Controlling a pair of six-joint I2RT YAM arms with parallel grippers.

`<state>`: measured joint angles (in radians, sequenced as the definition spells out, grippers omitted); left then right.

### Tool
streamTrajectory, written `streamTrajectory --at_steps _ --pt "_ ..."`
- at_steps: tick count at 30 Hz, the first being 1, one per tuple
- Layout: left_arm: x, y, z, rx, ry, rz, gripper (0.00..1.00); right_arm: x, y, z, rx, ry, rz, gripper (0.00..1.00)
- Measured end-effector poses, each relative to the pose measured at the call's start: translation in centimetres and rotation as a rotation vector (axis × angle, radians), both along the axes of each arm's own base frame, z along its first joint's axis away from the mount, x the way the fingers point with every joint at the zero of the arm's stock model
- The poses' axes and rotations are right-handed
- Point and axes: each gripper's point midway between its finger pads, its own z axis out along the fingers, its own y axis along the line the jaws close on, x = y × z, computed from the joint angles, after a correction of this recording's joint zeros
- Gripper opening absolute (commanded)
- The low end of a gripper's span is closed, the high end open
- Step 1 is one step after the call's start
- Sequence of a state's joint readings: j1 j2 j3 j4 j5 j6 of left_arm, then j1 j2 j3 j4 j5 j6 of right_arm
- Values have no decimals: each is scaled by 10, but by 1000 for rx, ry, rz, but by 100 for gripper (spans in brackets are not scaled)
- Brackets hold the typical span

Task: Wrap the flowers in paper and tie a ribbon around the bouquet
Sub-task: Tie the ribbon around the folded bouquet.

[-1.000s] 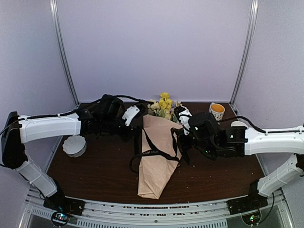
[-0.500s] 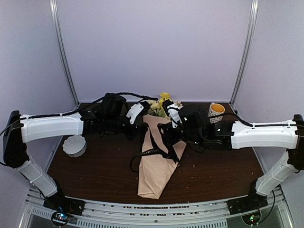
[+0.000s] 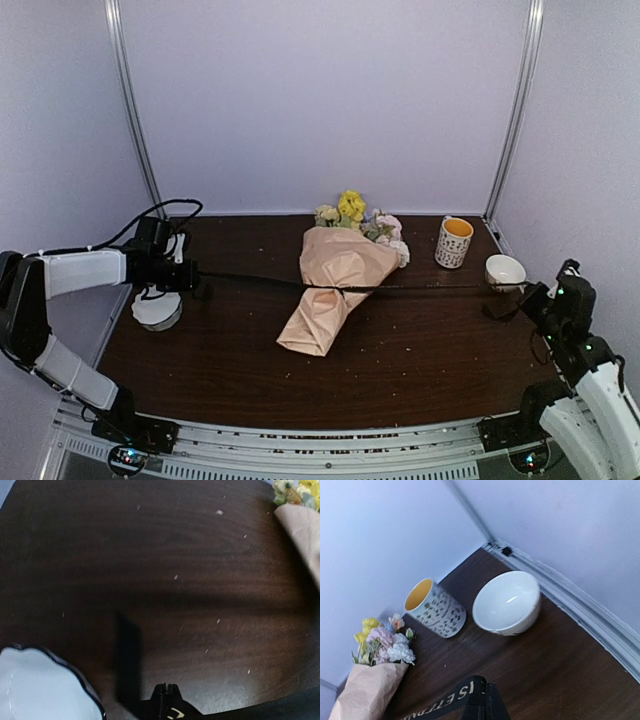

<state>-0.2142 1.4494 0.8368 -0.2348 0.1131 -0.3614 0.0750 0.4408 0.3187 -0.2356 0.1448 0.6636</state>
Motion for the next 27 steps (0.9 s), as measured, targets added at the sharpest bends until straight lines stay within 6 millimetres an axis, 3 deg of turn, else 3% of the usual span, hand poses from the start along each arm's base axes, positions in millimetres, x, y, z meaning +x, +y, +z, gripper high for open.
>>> streamTrajectory --at_steps 2,6,11,14,19,23,27 --pt "-17 15 -14 -12 59 48 0 -25 -25 -2 56 -51 -110 0" --pt "-30 19 -13 -61 83 57 0 -52 -52 -12 139 -114 -251 0" --pt "-31 31 -6 -98 85 91 0 -55 -62 -79 221 95 -312 0" --pt "-36 29 5 -113 65 81 0 -61 -73 -100 241 207 -349 0" --pt "-43 21 11 -157 59 53 0 -71 -100 -94 276 208 -427 0" --pt "-48 21 3 -165 90 53 0 -69 -105 -87 281 195 -405 0" --pt "-51 22 7 -163 84 57 0 -75 -112 -85 332 161 -416 0"
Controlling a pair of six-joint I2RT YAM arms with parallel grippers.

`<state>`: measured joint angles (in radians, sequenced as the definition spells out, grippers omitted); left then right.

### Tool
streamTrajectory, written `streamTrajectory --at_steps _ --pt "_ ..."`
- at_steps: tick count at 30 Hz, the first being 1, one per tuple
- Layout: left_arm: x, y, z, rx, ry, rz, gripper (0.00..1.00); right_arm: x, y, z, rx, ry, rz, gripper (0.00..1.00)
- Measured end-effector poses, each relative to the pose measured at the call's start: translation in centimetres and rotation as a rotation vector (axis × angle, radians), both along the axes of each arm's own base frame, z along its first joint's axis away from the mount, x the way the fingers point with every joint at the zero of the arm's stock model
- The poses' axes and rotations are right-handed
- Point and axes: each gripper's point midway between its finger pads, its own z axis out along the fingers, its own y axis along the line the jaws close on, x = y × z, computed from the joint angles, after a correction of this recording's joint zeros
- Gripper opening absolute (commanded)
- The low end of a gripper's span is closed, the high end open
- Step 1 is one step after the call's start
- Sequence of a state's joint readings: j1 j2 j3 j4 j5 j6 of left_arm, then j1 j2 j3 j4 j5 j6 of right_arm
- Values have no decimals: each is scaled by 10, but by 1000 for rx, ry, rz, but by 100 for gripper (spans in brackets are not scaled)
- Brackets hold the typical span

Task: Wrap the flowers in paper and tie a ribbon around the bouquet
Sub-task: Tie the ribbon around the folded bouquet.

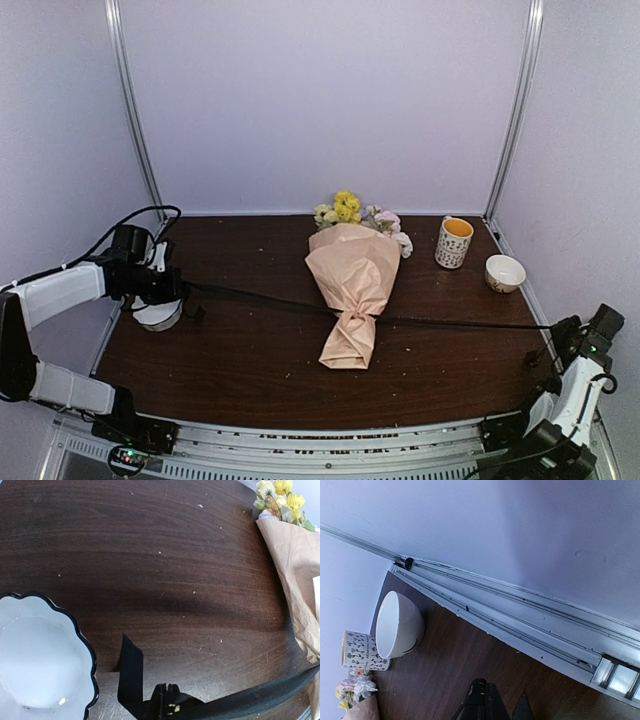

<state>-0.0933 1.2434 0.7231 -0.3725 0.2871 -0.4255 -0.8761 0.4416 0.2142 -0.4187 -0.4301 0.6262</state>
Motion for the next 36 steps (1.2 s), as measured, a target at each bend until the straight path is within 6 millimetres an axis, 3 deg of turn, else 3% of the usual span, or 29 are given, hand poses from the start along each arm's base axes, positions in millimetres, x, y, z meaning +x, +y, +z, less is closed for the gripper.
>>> streamTrajectory --at_steps 4,10,12,15,21,26,28,31,34,35,36 --pt "0 4 14 14 -50 15 0 -1 1 -2 22 -10 31 0" --pt "1 8 16 57 -67 30 0 2 8 4 15 -1 100 0" --pt "0 2 20 112 -97 11 0 4 8 11 -17 -17 108 0" --pt "1 -27 39 185 -178 -71 0 15 21 25 -92 -41 177 0" --pt "-9 -123 103 187 -398 -348 0 49 100 52 -133 -129 513 0" --pt "-50 -214 144 164 -564 -655 0 61 201 81 -172 -168 891 0" --pt "-70 -239 162 149 -623 -755 0 62 244 93 -201 -141 1046 0" --pt "-85 -255 193 131 -711 -830 0 67 291 109 -255 -77 1195 0" --pt "-93 -258 223 122 -792 -859 0 71 308 116 -291 -24 1236 0" --pt "-95 -258 230 120 -812 -865 0 71 304 116 -303 -2 1223 6" --pt "-99 -259 236 116 -831 -875 0 69 300 114 -310 21 1210 20"
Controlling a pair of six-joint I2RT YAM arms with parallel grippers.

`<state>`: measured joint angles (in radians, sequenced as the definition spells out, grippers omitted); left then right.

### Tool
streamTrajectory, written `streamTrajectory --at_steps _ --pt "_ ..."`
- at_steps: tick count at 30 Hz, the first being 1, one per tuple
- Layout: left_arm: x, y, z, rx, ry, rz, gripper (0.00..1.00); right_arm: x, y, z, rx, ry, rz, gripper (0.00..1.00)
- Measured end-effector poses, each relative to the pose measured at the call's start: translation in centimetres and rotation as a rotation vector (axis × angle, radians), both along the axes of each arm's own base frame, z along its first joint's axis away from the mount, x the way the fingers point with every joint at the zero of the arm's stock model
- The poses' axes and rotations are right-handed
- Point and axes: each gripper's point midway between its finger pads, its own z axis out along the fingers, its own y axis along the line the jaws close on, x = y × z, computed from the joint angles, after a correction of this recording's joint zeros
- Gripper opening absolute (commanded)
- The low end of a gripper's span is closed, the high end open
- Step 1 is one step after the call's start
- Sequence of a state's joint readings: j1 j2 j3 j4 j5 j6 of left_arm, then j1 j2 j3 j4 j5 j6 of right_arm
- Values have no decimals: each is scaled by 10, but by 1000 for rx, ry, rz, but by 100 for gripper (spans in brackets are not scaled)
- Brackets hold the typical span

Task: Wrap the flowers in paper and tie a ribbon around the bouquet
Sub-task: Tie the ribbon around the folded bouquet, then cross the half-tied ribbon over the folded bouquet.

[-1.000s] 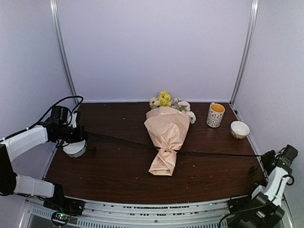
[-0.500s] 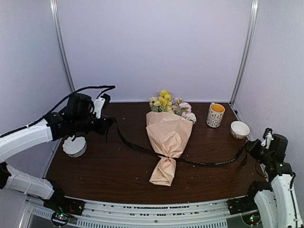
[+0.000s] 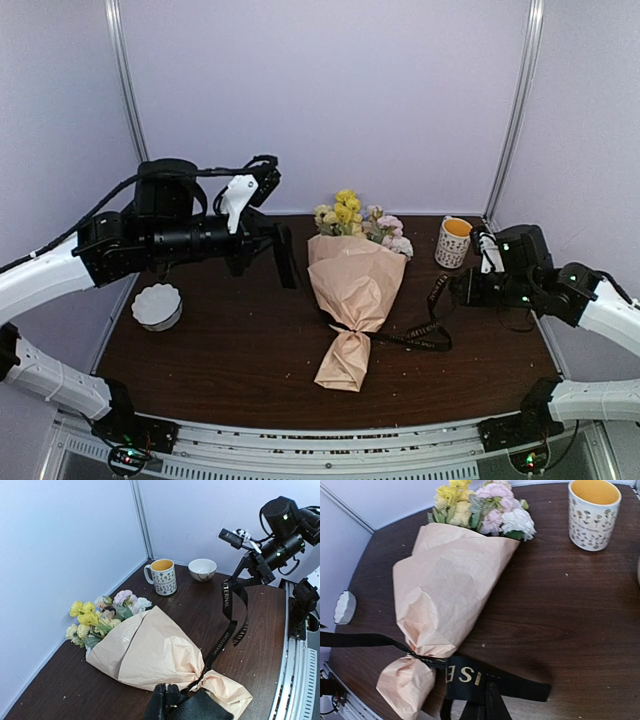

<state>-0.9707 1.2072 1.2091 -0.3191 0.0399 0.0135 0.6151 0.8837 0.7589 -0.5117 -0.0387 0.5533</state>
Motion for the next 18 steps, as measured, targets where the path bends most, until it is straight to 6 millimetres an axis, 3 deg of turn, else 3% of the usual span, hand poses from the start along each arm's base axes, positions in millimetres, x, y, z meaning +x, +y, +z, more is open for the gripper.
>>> streamTrajectory --at_steps 1,2,3,7,10,13,18 --pt "-4 -1 5 -3 -14 -17 0 -3 -5 -5 -20 20 -14 38" --pt "-9 -4 7 -1 -21 -35 0 -8 -10 -11 -38 51 -26 72" --pt "-14 -7 8 3 -29 -54 0 -12 -14 -18 -51 84 -38 97" --pt "-30 -18 5 51 -42 -126 0 -40 -28 -53 -171 245 -28 100" --pt "-36 -23 9 64 -60 -162 0 -58 -15 -62 -247 286 79 100" --pt "-40 -24 14 67 -75 -178 0 -67 35 -39 -239 184 288 100" --pt "-42 -24 13 81 -84 -183 0 -72 149 16 -158 -120 622 87"
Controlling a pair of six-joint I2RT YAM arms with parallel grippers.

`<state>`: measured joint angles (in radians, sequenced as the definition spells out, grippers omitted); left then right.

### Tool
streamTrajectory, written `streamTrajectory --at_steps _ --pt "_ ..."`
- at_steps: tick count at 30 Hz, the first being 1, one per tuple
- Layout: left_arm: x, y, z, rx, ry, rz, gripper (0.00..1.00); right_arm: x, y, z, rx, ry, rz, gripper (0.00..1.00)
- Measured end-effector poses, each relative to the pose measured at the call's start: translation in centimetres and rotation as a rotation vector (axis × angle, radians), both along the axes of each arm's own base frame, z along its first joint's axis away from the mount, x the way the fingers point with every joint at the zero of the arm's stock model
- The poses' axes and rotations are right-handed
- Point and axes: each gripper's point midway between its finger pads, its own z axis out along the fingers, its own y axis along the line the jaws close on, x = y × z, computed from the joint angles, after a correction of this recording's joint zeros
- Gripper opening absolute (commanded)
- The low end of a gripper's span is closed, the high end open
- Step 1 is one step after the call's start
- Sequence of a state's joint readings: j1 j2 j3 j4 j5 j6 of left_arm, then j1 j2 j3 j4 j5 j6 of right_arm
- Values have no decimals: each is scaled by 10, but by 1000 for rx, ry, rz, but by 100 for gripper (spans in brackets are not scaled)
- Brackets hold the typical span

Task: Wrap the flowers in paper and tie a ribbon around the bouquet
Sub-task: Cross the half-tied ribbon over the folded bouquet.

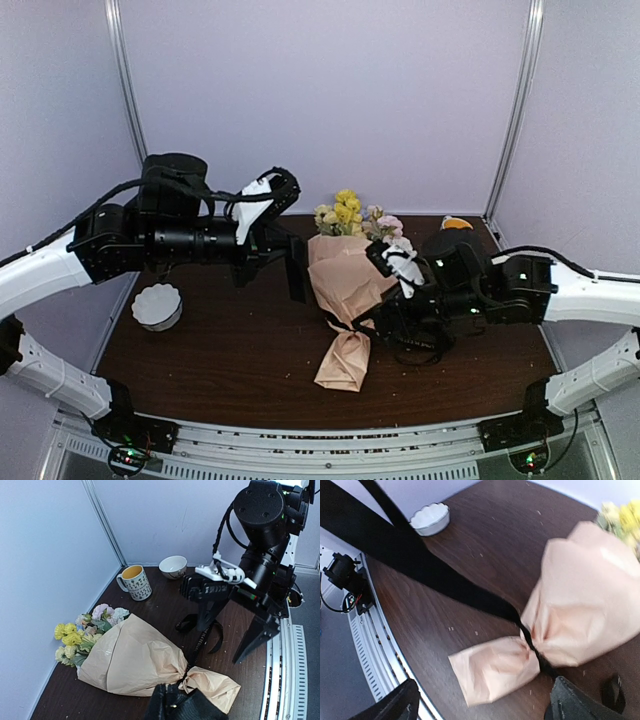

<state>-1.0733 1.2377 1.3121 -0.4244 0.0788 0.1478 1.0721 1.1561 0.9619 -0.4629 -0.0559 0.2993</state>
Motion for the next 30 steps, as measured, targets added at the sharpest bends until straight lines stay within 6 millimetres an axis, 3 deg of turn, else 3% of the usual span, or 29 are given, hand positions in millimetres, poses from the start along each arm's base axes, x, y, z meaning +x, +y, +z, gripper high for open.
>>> streamTrajectory --at_steps 3,5,12,15,20,26,30 --pt "1 1 -1 6 -3 10 0 12 45 16 59 -82 70 85" --pt "2 1 -1 8 -3 16 0 21 64 19 90 -120 89 83" --pt "5 3 -1 10 -10 35 0 32 94 11 172 -148 103 75" --pt "6 2 0 10 -12 37 0 36 102 3 190 -144 94 68" --pt "8 -1 -2 15 -9 38 0 42 104 -7 212 -145 60 39" --pt "9 -1 1 11 -13 44 0 44 102 -13 230 -147 33 30" --pt "9 -2 1 10 -9 45 0 44 100 -24 218 -137 26 18"
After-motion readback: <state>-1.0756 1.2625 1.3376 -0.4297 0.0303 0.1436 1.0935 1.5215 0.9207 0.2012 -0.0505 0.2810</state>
